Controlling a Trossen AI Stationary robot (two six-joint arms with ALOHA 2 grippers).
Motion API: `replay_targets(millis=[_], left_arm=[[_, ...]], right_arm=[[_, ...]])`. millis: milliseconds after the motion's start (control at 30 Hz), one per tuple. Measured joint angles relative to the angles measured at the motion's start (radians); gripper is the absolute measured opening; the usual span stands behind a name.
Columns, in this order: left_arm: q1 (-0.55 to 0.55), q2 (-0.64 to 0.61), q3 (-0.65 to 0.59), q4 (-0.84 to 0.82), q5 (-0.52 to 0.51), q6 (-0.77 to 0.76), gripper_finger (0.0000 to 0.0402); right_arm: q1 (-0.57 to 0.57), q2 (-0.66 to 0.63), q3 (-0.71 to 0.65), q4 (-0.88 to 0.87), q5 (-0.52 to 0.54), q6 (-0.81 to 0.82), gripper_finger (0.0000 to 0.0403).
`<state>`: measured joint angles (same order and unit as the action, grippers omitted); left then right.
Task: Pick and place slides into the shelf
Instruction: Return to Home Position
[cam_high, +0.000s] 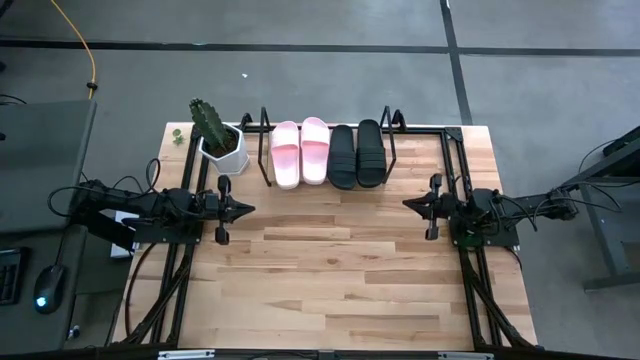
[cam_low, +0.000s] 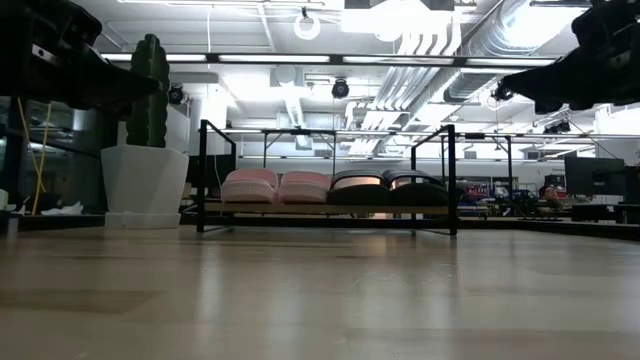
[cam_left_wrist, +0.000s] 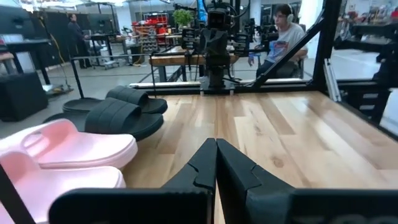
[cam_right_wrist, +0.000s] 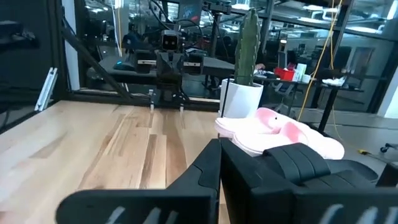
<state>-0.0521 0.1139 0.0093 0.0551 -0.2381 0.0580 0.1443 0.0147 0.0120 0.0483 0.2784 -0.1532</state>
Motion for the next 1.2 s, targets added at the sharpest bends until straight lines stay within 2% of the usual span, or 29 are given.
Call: replay_targets(millis=[133,267,400,500,633,767,900,1067,1200], left_arm=[[0.000,0.005,0.000,-0.001,0.003,-0.036,0.0001],[0.000,0.060,0.001,-0.004,0.008,0.024,0.0001],[0.000,0.149,0.000,0.009,-0.072,0.028,0.0001],[0.000,0.222,0.000,0.072,-0.116,0.017,0.0001],[0.000,0.311,0.000,0.212,-0.103,0.050,0.0001],[0.000,0.361,0.000,0.229,-0.120,0.051,0.0001],[0.000,0.348,0.000,0.210,-0.121,0.057,0.0001],[0.000,0.280,0.000,0.154,-0.113,0.058,0.0001],[0.000,0.205,0.000,0.083,-0.052,0.062,0.0001]], right_arm=[[0.000,0.000,0.000,0.000,-0.003,0.034,0.0000],[0.000,0.000,0.000,0.000,-0.004,0.070,0.0000],[0.000,0.000,0.000,0.000,-0.010,0.086,0.0000],[0.000,0.000,-0.002,0.002,-0.026,0.068,0.0000],[-0.001,0.000,-0.002,0.008,-0.018,0.068,0.0000],[-0.001,0.000,-0.002,0.022,-0.008,0.089,0.0000],[-0.001,0.000,-0.003,0.021,-0.050,0.075,0.0000],[-0.001,0.000,-0.003,0.014,-0.053,0.078,0.0000],[-0.001,0.000,-0.003,0.016,-0.053,0.076,0.0000]])
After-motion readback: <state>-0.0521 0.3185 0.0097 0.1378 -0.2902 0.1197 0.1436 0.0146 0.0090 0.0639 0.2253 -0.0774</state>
